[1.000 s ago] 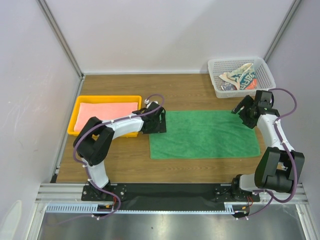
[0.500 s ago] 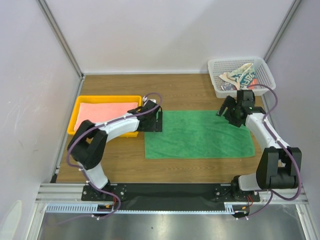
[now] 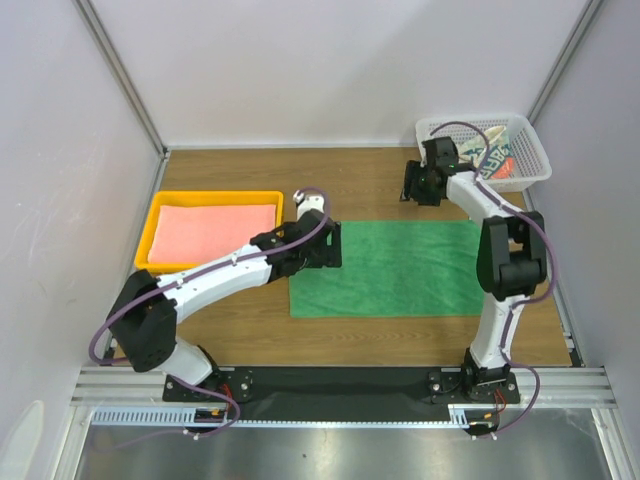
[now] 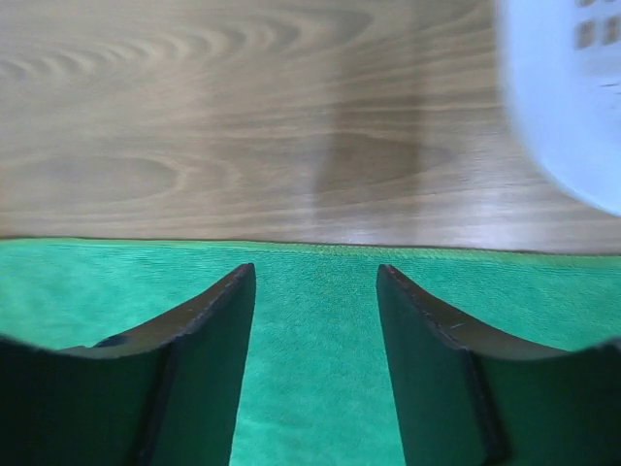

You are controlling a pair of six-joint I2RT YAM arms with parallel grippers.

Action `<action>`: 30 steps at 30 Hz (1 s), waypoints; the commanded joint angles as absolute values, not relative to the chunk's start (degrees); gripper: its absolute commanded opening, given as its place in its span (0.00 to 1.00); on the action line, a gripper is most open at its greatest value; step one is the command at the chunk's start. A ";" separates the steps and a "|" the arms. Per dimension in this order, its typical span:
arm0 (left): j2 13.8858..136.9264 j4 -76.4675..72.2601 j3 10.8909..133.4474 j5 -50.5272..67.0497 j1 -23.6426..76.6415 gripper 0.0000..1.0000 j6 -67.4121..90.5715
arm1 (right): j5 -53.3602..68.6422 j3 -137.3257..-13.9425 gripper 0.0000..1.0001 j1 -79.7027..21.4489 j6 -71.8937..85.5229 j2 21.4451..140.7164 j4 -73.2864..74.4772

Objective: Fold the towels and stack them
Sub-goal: Flatten out the crumpled towel, then fold the towel

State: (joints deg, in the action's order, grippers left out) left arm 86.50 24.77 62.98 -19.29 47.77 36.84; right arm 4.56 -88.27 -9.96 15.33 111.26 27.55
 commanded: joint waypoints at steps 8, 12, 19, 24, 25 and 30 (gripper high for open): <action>78.67 26.19 54.32 -22.94 48.69 0.86 44.91 | -2.28 -92.11 0.54 -18.72 11.60 117.77 30.67; 76.47 27.07 53.18 -23.55 48.69 0.87 44.39 | -3.69 -91.06 0.50 -19.25 13.09 118.48 29.71; 72.95 27.33 50.28 -24.43 48.69 0.87 44.47 | -7.12 -90.88 0.48 -19.86 12.48 119.09 29.88; 71.72 27.16 49.48 -24.17 48.78 0.87 44.38 | -7.29 -90.88 0.45 -20.04 12.30 120.94 29.97; 71.46 27.16 49.40 -24.17 48.69 0.88 44.38 | -7.21 -90.70 0.45 -20.04 12.39 121.11 29.88; 70.93 27.07 48.43 -24.17 48.69 0.87 44.82 | -6.42 -90.53 0.43 -20.13 12.39 121.99 28.83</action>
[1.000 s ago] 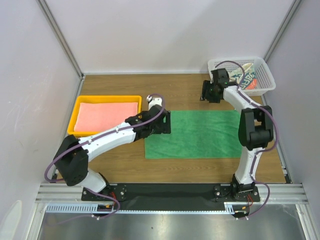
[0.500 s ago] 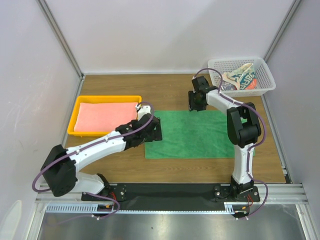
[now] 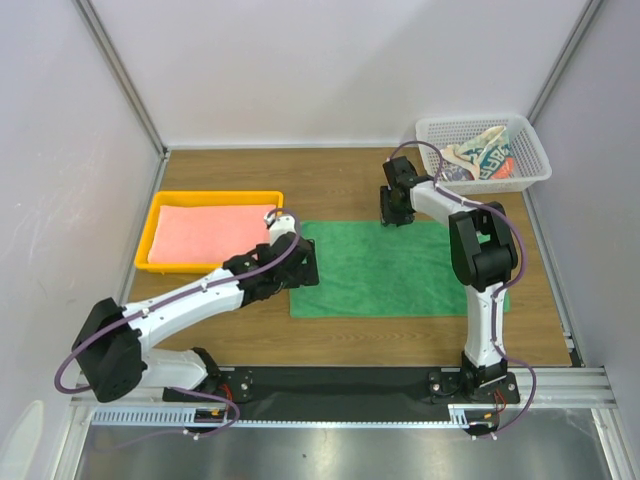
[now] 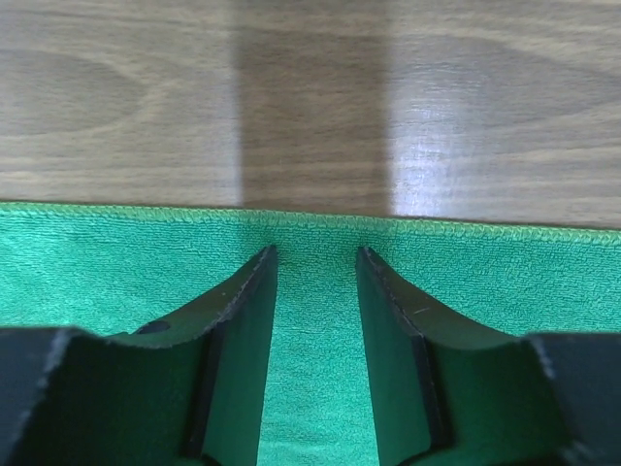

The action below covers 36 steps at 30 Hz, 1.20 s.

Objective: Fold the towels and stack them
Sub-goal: Fold the towel

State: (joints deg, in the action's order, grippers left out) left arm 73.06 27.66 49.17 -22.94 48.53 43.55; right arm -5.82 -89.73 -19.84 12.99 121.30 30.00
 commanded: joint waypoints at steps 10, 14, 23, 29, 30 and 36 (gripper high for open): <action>73.46 27.50 53.78 -26.18 57.90 0.86 49.03 | -7.03 -90.35 0.40 -20.13 12.83 123.22 28.39; 81.02 31.19 59.49 -34.08 65.99 0.86 58.08 | -6.86 -90.26 0.42 -20.13 13.97 123.13 27.86; 112.47 53.57 92.84 -46.32 80.42 0.85 78.12 | -8.35 -89.21 0.47 -19.95 15.03 123.57 23.82; 119.00 49.32 93.97 -41.57 80.68 0.84 79.98 | -5.19 -86.32 0.48 -19.69 16.70 124.10 19.96; 119.26 48.87 93.87 -41.49 80.68 0.83 79.98 | -4.92 -86.05 0.47 -19.60 16.70 124.28 19.52; 122.68 47.19 97.20 -43.33 80.77 0.78 78.31 | -4.92 -84.82 0.47 -19.69 17.05 124.81 17.49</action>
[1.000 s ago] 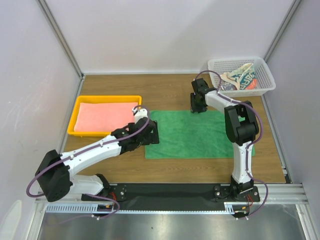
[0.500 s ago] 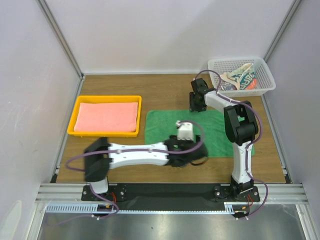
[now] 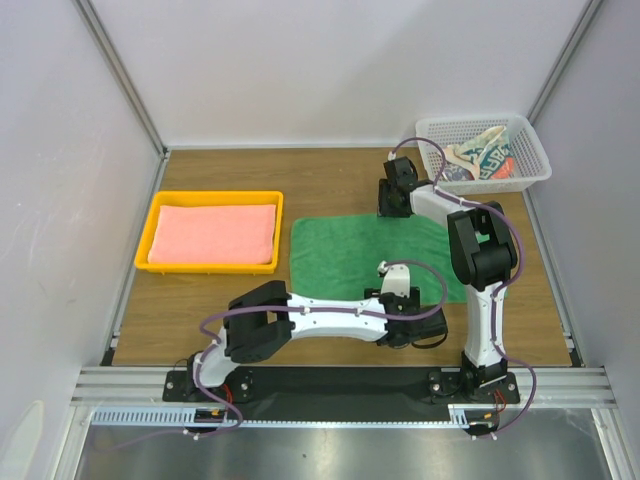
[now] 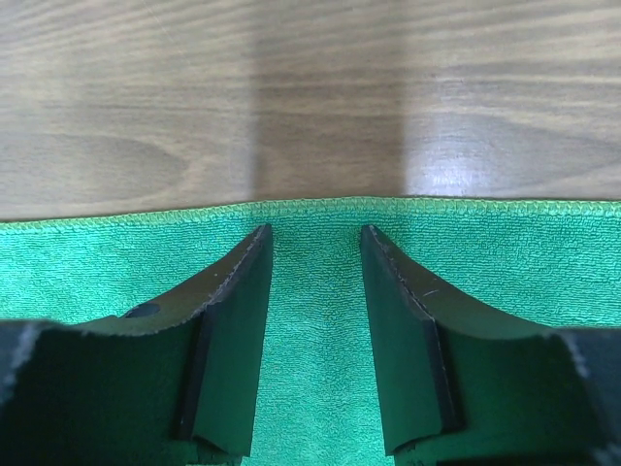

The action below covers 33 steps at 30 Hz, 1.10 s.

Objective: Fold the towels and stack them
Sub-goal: Fold the towel

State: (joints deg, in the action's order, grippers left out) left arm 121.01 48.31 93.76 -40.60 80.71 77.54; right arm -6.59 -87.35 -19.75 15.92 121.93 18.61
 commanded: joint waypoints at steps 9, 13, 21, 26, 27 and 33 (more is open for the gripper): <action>125.59 47.20 100.63 -46.49 80.33 0.52 78.75 | -5.27 -84.55 0.46 -19.69 16.52 124.10 17.05; 126.82 46.76 100.99 -46.93 78.67 0.47 79.19 | -5.19 -83.85 0.45 -19.69 16.61 124.10 16.35; 127.53 42.54 100.63 -48.25 77.17 0.46 75.77 | -4.75 -83.32 0.44 -19.69 16.96 124.10 16.17; 129.90 40.78 102.03 -47.29 75.85 0.45 74.44 | -4.57 -83.41 0.44 -19.77 17.05 124.10 16.08; 130.16 40.96 102.30 -47.20 75.59 0.45 74.53 | -4.40 -83.50 0.44 -19.69 17.14 124.10 16.00; 130.69 40.96 102.57 -47.55 75.41 0.43 74.36 | -3.43 -83.50 0.44 -19.69 17.75 124.28 15.47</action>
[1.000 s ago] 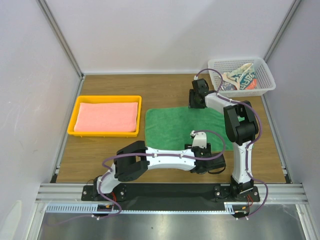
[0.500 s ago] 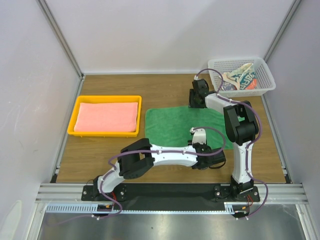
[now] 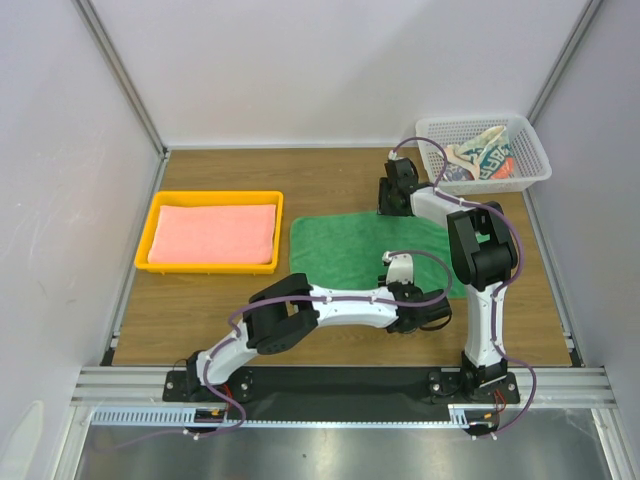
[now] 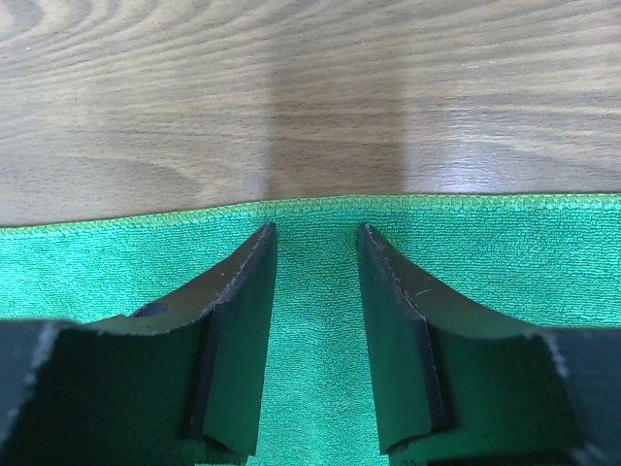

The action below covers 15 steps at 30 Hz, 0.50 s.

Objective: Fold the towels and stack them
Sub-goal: Fold the towel

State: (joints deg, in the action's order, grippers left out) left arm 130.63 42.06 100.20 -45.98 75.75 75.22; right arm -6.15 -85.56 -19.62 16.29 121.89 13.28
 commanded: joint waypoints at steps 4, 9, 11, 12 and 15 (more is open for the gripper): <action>131.57 41.22 103.18 -47.20 75.32 0.41 74.18 | -3.43 -83.15 0.43 -19.69 17.67 124.28 15.38; 133.33 42.71 104.59 -46.76 75.15 0.41 74.36 | -3.78 -83.23 0.43 -19.60 17.32 124.71 15.38; 133.42 42.54 104.50 -46.50 75.15 0.41 74.36 | -3.87 -83.23 0.43 -19.60 17.31 124.80 15.29; 133.50 42.71 104.50 -46.32 75.15 0.41 74.36 | -3.69 -83.32 0.42 -19.51 17.23 124.98 15.21; 133.77 43.50 104.50 -46.23 75.15 0.35 74.44 | -3.60 -83.58 0.33 -19.34 17.14 125.24 15.03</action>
